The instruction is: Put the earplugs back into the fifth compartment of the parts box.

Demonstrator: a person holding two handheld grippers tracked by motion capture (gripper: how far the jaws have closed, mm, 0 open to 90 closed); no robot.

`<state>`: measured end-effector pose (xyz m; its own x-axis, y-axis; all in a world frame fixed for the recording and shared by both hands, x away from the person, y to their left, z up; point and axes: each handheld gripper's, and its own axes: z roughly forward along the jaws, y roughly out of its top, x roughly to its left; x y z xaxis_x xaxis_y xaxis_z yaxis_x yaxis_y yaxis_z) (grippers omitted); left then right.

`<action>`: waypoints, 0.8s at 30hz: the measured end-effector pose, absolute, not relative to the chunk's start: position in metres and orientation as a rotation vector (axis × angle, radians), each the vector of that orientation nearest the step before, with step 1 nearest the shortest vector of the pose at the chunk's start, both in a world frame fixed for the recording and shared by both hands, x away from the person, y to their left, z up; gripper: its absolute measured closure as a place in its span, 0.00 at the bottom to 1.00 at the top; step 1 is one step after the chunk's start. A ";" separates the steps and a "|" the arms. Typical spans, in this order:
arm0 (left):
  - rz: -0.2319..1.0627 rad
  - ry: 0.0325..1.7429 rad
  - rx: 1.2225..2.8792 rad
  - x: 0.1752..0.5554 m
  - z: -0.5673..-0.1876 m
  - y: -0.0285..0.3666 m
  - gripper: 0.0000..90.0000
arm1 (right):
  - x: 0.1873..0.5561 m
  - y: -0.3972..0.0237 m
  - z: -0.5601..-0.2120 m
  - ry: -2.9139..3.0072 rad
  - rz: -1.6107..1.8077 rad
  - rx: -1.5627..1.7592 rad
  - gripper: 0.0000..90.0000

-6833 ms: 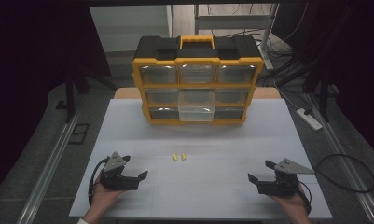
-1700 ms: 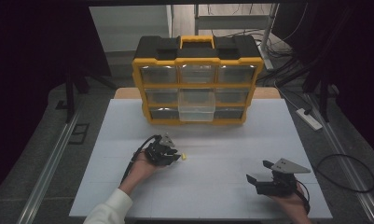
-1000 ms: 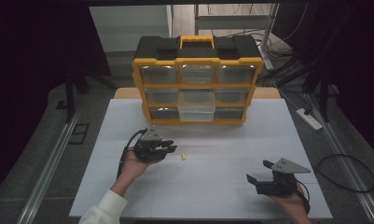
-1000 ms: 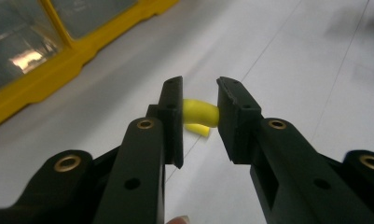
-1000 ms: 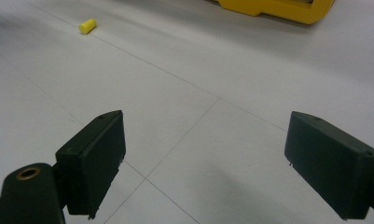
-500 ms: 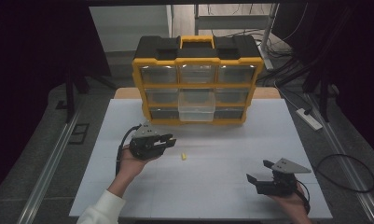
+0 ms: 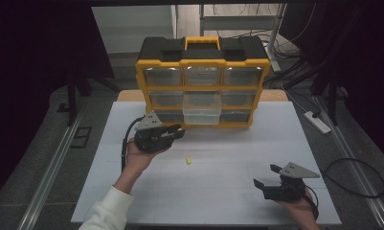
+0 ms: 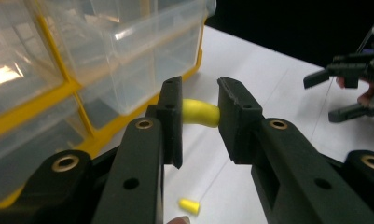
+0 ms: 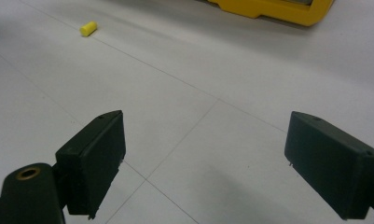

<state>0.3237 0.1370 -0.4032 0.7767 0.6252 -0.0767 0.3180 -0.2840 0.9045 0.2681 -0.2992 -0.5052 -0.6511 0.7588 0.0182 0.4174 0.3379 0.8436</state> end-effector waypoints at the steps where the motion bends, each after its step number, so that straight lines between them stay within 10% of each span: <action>1: 0.354 0.715 1.884 0.324 -0.401 0.137 0.79 | 0.268 -0.299 -0.505 2.228 1.237 1.033 0.15; 24: 0.372 0.688 1.846 0.352 -0.370 0.120 0.78 | 0.268 -0.299 -0.506 2.234 1.230 1.038 0.15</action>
<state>0.3523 0.1204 -0.3702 0.7838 0.6172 -0.0690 0.2810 -0.2534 0.9256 0.2682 -0.2994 -0.5056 -0.6517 0.7582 0.0172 0.4198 0.3418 0.8408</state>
